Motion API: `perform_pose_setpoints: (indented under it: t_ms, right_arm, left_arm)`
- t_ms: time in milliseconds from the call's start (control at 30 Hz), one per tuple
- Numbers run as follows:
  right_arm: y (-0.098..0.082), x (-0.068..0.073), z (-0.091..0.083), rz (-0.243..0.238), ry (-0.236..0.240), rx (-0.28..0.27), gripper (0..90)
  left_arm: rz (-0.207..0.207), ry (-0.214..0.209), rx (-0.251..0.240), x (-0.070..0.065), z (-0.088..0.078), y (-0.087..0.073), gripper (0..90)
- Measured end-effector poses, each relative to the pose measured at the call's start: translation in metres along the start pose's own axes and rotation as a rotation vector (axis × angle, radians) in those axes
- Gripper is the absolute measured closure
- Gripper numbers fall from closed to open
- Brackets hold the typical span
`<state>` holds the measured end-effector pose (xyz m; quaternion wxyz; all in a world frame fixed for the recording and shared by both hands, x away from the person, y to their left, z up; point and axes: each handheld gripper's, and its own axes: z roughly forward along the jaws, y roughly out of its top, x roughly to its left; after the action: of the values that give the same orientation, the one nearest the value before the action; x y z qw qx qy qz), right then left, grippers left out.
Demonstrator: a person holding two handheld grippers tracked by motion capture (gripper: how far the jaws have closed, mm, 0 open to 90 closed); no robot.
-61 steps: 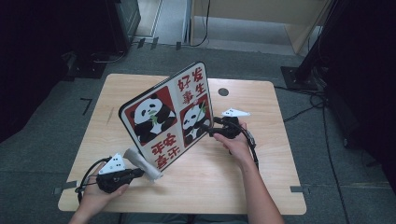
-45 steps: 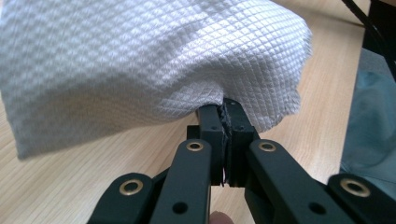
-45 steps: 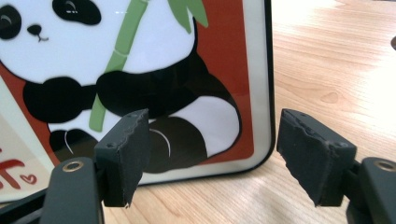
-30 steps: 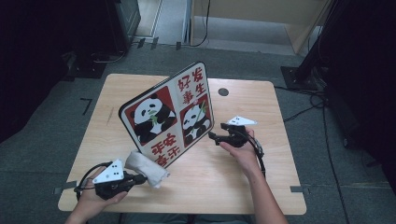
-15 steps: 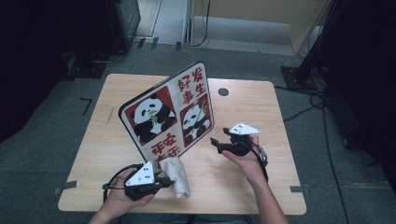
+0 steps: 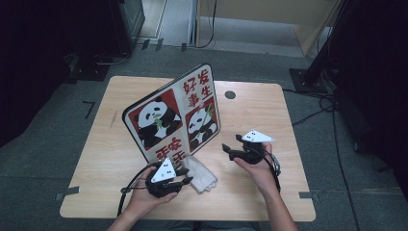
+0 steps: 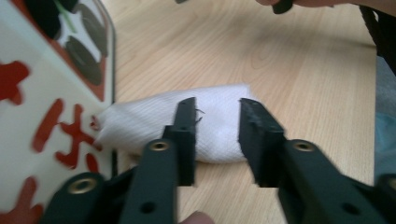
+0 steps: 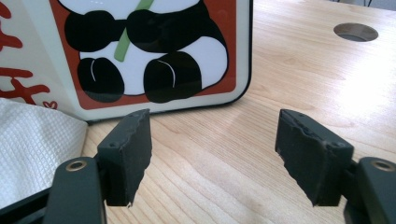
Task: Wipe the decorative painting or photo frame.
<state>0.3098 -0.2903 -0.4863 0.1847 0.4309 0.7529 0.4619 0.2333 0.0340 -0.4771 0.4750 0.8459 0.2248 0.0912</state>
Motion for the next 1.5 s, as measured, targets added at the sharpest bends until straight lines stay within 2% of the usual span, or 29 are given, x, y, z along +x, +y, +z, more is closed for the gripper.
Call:
perform_pose_setpoints:
  t_ms: [100,233,367,567,633,700,867,1000,1133,1167,1333,1500]
  right_arm:
    - [0.000,-0.001,-0.001,0.006,-0.005,-0.002,25.5]
    - [0.000,-0.002,-0.004,0.010,-0.016,-0.003,23.6]
    - [0.001,-0.004,-0.007,0.025,-0.038,0.003,19.0]
    - [0.000,-0.008,-0.014,0.049,-0.077,0.018,11.8]
    - [0.000,-0.009,-0.016,0.059,-0.085,0.028,4.5]
    - [0.000,-0.011,-0.019,0.068,-0.095,0.033,0.5]
    - [-0.003,-0.017,-0.029,0.090,-0.121,0.028,0.0]
    - [-0.009,-0.023,-0.035,0.099,-0.132,0.038,0.0]
    - [-0.015,-0.028,-0.040,0.121,-0.138,0.042,0.0]
    - [-0.016,-0.029,-0.042,0.120,-0.146,0.040,0.0]
    - [-0.022,-0.035,-0.051,0.126,-0.153,0.042,0.0]
    - [-0.029,-0.041,-0.062,0.139,-0.174,0.043,0.0]
  left_arm:
    - [-0.005,-0.003,-0.035,0.000,-0.011,0.001,59.5]
    - [0.014,0.016,-0.083,-0.001,-0.031,-0.001,54.4]
    - [-0.005,0.023,-0.118,0.006,-0.048,-0.006,53.0]
    - [-0.022,0.041,-0.134,0.013,-0.068,-0.015,45.4]
    - [-0.025,0.043,-0.137,0.014,-0.072,-0.017,41.3]
    - [-0.044,0.069,-0.147,0.017,-0.083,-0.022,37.1]
    - [-0.109,0.123,-0.156,0.028,-0.099,-0.035,25.9]
    - [-0.122,0.173,-0.138,0.035,-0.107,-0.045,16.6]
    - [-0.132,0.240,-0.115,0.041,-0.113,-0.051,6.0]
    - [-0.146,0.256,-0.114,0.044,-0.114,-0.052,2.0]
    - [-0.182,0.309,-0.117,0.056,-0.120,-0.059,0.0]
    - [-0.239,0.364,-0.120,0.069,-0.129,-0.067,0.0]
